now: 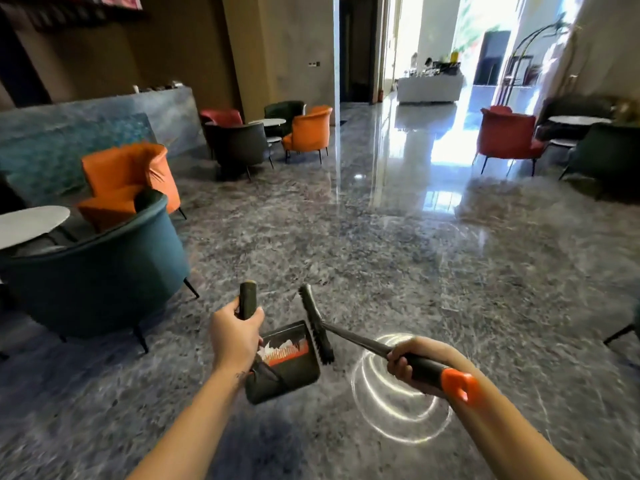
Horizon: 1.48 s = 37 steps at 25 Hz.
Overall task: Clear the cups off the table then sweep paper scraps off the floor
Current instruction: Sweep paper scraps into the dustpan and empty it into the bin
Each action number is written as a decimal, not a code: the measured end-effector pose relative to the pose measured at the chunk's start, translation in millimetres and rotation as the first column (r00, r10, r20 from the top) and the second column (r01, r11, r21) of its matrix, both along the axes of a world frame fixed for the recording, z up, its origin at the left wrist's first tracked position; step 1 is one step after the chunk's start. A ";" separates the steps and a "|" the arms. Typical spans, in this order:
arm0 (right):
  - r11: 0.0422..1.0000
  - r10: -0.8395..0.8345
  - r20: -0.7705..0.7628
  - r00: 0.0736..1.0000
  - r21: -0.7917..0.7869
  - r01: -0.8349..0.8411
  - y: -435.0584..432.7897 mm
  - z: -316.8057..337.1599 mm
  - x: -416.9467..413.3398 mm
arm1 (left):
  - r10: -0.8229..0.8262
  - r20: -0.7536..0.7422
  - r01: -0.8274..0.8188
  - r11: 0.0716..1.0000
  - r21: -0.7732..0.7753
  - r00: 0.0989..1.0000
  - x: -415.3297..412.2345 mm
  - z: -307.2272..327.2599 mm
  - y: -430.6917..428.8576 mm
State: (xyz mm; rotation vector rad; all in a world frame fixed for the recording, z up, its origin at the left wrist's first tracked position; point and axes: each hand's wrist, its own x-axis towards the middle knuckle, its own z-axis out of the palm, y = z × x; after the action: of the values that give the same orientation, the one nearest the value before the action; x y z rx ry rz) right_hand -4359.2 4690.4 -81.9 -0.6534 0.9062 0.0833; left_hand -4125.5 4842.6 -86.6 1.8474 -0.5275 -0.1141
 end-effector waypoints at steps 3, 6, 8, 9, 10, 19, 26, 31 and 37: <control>0.998 -0.051 0.055 0.997 0.026 0.050 -88.2 23.9 37.3 | 0.029 -0.013 -0.030 0.999 -0.038 0.999 43.1 16.4 -86.0; 0.995 -0.093 0.089 0.992 0.044 0.090 -183.0 40.2 85.7 | 0.043 -0.037 -0.046 0.996 -0.075 0.998 94.9 24.9 -180.7; 0.993 -0.118 0.092 0.989 0.011 0.118 -247.7 42.1 123.8 | 0.040 -0.044 -0.044 0.994 -0.098 0.998 133.3 23.4 -247.4; 0.992 -0.124 0.099 0.987 0.007 0.124 -279.5 41.8 145.7 | 0.037 -0.042 -0.041 0.994 -0.104 0.998 154.6 20.3 -281.1; 0.991 -0.131 0.104 0.986 0.002 0.131 -308.3 40.9 165.8 | 0.027 -0.040 -0.031 0.994 -0.105 0.999 174.7 17.1 -312.1; 0.972 -0.232 0.105 0.967 0.053 0.227 -584.7 46.4 353.7 | -0.119 -0.041 0.115 0.989 -0.090 0.992 389.1 32.1 -618.0; 0.964 -0.266 0.060 0.962 0.018 0.266 -823.2 9.9 489.9 | -0.151 -0.025 0.150 0.988 -0.046 0.988 521.1 12.9 -856.7; 0.978 -0.208 0.042 0.977 0.014 0.208 -1022.2 -3.4 592.8 | -0.099 -0.047 0.096 0.994 -0.056 0.994 621.4 1.7 -1042.7; 0.976 -0.207 0.046 0.977 0.080 0.203 -1229.0 25.4 711.1 | -0.079 -0.072 0.075 0.996 -0.054 0.994 729.4 13.0 -1239.6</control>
State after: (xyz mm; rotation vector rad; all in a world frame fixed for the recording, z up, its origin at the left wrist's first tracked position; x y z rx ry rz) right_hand -3648.2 3461.4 -56.5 -0.4871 0.9089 -0.0845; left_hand -3396.0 3603.0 -73.6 1.7665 -0.5452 -0.2179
